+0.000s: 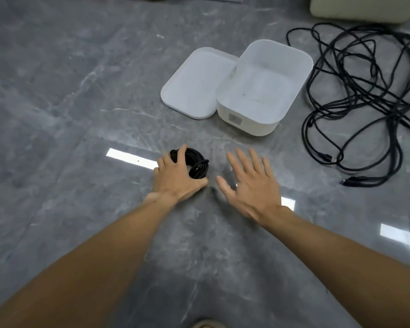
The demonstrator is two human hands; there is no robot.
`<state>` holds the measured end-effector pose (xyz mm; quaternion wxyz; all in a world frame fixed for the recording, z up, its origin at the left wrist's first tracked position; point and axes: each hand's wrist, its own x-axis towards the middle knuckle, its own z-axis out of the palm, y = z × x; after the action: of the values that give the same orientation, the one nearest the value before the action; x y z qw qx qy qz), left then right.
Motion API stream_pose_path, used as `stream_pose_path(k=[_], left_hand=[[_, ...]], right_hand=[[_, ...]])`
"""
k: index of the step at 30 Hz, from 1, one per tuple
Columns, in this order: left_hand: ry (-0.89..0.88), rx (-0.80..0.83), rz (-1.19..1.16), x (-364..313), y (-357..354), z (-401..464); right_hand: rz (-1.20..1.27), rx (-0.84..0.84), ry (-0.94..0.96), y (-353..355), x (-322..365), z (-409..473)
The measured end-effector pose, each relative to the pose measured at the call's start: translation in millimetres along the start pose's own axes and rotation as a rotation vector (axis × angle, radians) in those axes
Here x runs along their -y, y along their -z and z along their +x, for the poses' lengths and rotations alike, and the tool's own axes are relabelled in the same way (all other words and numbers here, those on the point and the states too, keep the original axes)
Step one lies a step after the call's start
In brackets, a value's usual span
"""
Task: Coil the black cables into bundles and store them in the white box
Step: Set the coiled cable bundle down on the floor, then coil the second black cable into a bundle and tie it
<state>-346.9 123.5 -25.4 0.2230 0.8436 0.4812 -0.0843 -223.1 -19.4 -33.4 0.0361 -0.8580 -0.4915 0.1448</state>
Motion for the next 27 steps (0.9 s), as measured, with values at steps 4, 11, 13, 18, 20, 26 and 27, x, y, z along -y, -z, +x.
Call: stream_pose_path(k=[4,11,13,18,20,26,27], left_hand=[[0.03,0.009,0.001,-9.3,11.9,-6.6],[-0.194,-0.123,0.037,-72.6,65.7,-20.7],[-0.282,-0.137,0.033,-101.6,79.8,-24.0],[-0.447,-0.13,0.063,-182.3,89.9,-42.6],[-0.503,-0.092,0.103,-213.1,84.6,-52.1],[-0.631,-0.048,0.157,-289.1,54.0,-73.1],[-0.649,-0.031,0.159,-298.5,44.6,-75.1]], right_hand=[[-0.024,-0.026,-0.019,22.2,-10.5,-4.8],[-0.041,0.026,-0.138,88.6,-56.7,-34.8],[-0.052,0.032,-0.167,110.6,-75.6,-50.3],[-0.07,0.01,-0.266,152.4,-140.5,-97.2],[-0.065,-0.001,-0.323,164.3,-167.7,-114.3],[-0.063,0.002,-0.423,176.4,-229.7,-148.4],[-0.066,-0.004,-0.427,174.1,-236.7,-150.8]])
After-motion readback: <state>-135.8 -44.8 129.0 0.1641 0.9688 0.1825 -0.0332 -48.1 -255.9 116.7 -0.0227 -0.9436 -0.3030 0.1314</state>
